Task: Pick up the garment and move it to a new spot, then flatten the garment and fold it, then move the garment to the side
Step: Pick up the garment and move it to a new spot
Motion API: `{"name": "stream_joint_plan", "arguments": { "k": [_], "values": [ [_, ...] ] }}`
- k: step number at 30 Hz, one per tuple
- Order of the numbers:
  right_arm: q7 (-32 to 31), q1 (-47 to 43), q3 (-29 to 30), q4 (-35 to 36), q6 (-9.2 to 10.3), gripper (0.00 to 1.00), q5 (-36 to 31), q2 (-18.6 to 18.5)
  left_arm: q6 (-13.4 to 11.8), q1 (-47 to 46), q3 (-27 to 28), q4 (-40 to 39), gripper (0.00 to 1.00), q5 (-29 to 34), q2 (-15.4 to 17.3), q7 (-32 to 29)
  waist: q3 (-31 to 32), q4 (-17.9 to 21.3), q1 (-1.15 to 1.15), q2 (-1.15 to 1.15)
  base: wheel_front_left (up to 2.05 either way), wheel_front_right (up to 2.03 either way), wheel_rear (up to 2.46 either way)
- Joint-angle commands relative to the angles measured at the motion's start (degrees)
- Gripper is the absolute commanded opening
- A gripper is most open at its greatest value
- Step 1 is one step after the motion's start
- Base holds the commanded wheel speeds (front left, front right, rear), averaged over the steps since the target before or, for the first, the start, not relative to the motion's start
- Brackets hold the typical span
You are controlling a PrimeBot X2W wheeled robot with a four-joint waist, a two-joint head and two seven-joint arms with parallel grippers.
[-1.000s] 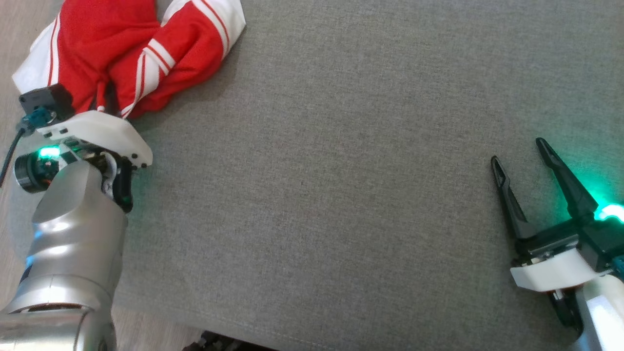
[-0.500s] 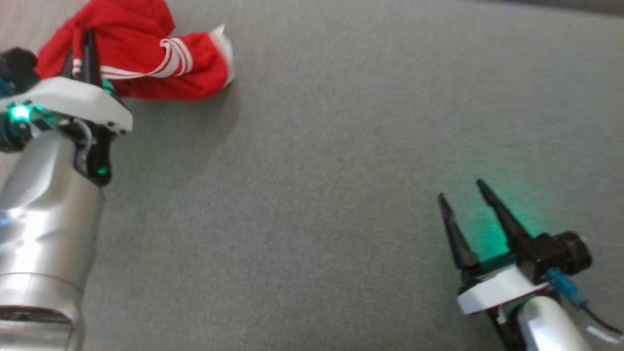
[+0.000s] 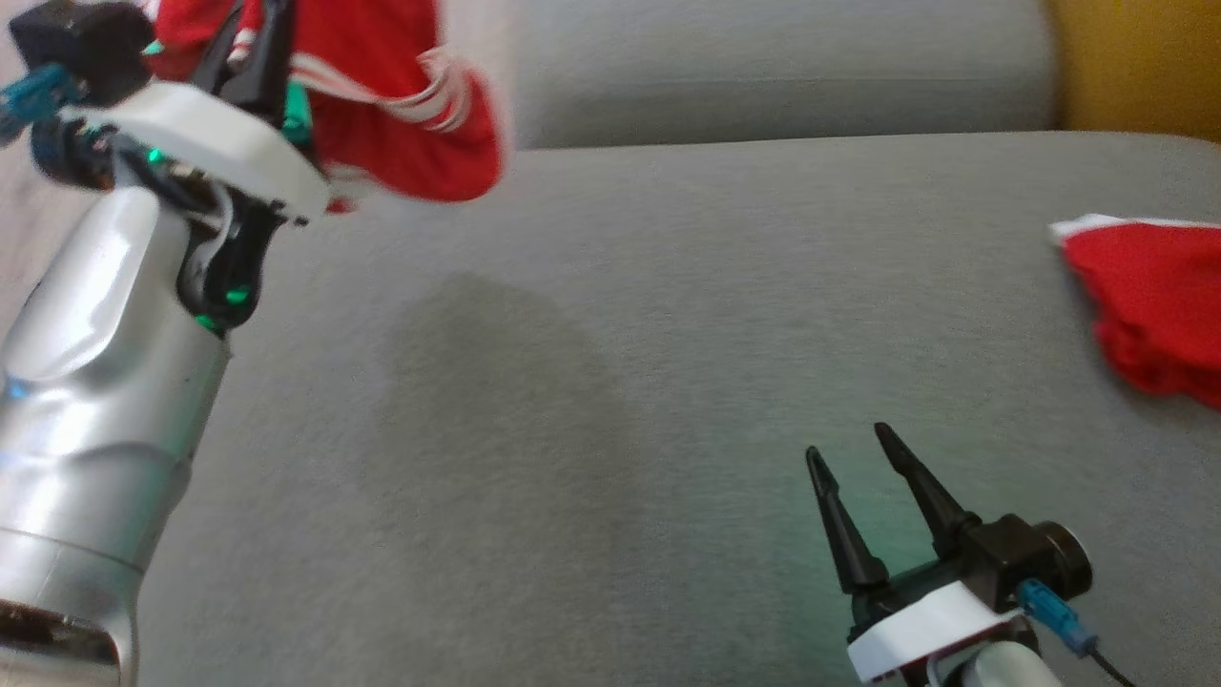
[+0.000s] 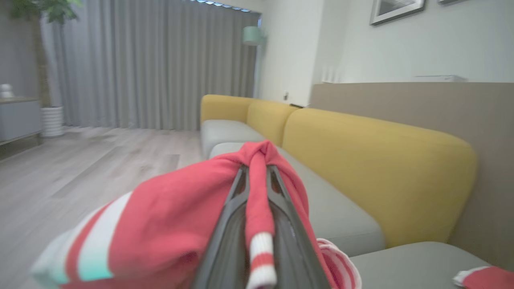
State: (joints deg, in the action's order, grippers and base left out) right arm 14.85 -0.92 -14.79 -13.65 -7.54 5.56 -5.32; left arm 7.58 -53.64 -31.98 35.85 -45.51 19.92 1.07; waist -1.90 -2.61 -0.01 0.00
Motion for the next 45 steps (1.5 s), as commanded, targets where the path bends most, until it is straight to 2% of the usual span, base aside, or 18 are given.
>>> {"name": "stream_joint_plan", "arguments": {
  "k": [1, 6, 12, 16, 21, 22, 23, 24, 27, 35, 38, 39, 41, 45],
  "values": [
    [0.2, 1.2, -1.6, 2.0, 0.05, 1.0, 0.3, 0.5, -0.1, -4.2, 1.6, -2.9, 0.0, -0.5, 2.7, 0.2, 2.3, 4.3, 0.01, 0.0, 0.0, 0.0, 0.0],
    [0.2, 2.4, -2.4, 2.4, 0.05, 1.0, 0.4, 1.1, -0.1, -3.9, 0.0, -6.3, 0.0, -0.7, 1.9, 0.4, 1.3, 8.8, 0.01, 0.0, 0.0, 0.0, 0.0],
    [0.2, 4.5, -3.8, 2.5, 0.05, 1.0, 0.6, 1.6, -0.3, -1.1, -1.2, -5.9, 0.0, -1.4, 0.2, 1.0, -1.7, 13.3, 0.01, 0.0, 0.0, 0.0, 0.0],
    [0.2, 5.0, -3.6, 2.1, 0.05, 1.0, 0.7, 1.7, -0.2, 3.2, -3.1, -2.5, 0.0, -1.1, -1.4, 3.8, -3.4, 14.7, 0.01, 0.0, 0.0, 0.0, 0.0],
    [0.2, 5.6, -3.9, 1.7, 0.05, 1.0, 0.8, 1.9, -0.2, 10.7, -7.3, 6.2, 0.0, 1.9, -3.5, 10.9, -4.8, 15.2, 0.01, 0.0, 0.0, 0.0, 0.0],
    [0.2, 5.7, -4.1, 1.5, 0.05, 1.0, 0.9, 2.0, -0.2, 12.0, -7.6, 8.2, 0.25, 2.3, -3.9, 11.9, -4.9, 15.1, 0.01, 0.0, 0.0, 0.0, 0.0],
    [0.2, 5.8, -4.2, 1.3, 0.05, 1.0, 0.9, 2.1, -0.2, 13.2, -7.6, 10.1, 0.84, 2.6, -4.4, 12.7, -5.0, 14.9, 0.01, 0.0, 0.0, 0.0, 0.0],
    [0.2, 5.8, -4.4, 1.2, 0.05, 1.0, 1.0, 2.1, -0.5, 14.2, -7.7, 11.5, 1.0, 3.4, -4.9, 13.3, -5.0, 14.7, 0.01, 0.0, 0.0, 0.0, 0.0],
    [0.2, 5.5, -4.2, 0.7, 0.05, 1.0, 1.2, 2.2, -2.4, 17.3, -5.7, 11.2, 1.0, 6.2, -6.2, 13.9, -4.5, 13.2, 0.01, 0.0, 0.0, 0.0, 0.0],
    [0.2, 2.6, -3.2, -0.8, 0.05, 1.0, 2.0, 2.4, -8.1, 36.3, 10.2, -6.2, 1.0, 18.5, -9.6, 13.9, 0.0, 6.3, 0.01, 0.0, 0.0, 0.0, 0.0],
    [0.2, 1.4, -1.5, -0.6, 0.05, 1.0, 2.2, 2.4, -8.5, 43.2, 14.4, -12.0, 1.0, 23.4, -11.3, 13.9, 1.5, 2.8, 0.01, 0.0, 0.0, 0.0, 0.0],
    [0.2, 1.4, -1.5, -0.6, 0.05, 1.0, 2.2, 2.4, -8.5, 43.2, 14.4, -12.0, 1.0, 23.4, -11.3, 13.9, 1.5, 2.8, 0.01, 0.0, 0.0, 0.0, 0.0],
    [0.2, 0.5, -0.3, -0.5, 0.05, 1.0, 2.2, 2.4, -8.6, 47.3, 17.3, -15.5, 1.0, 25.5, -12.8, 13.9, 2.5, 0.3, 0.01, 0.0, 0.0, 0.0, 0.0],
    [0.2, -1.6, 0.4, 0.1, 0.05, 1.0, 1.8, 2.4, -7.7, 54.7, 21.9, -21.1, 1.0, 29.5, -14.9, 13.9, 4.7, -3.6, 0.01, 0.0, 0.0, 0.0, 0.0]
  ]
}}
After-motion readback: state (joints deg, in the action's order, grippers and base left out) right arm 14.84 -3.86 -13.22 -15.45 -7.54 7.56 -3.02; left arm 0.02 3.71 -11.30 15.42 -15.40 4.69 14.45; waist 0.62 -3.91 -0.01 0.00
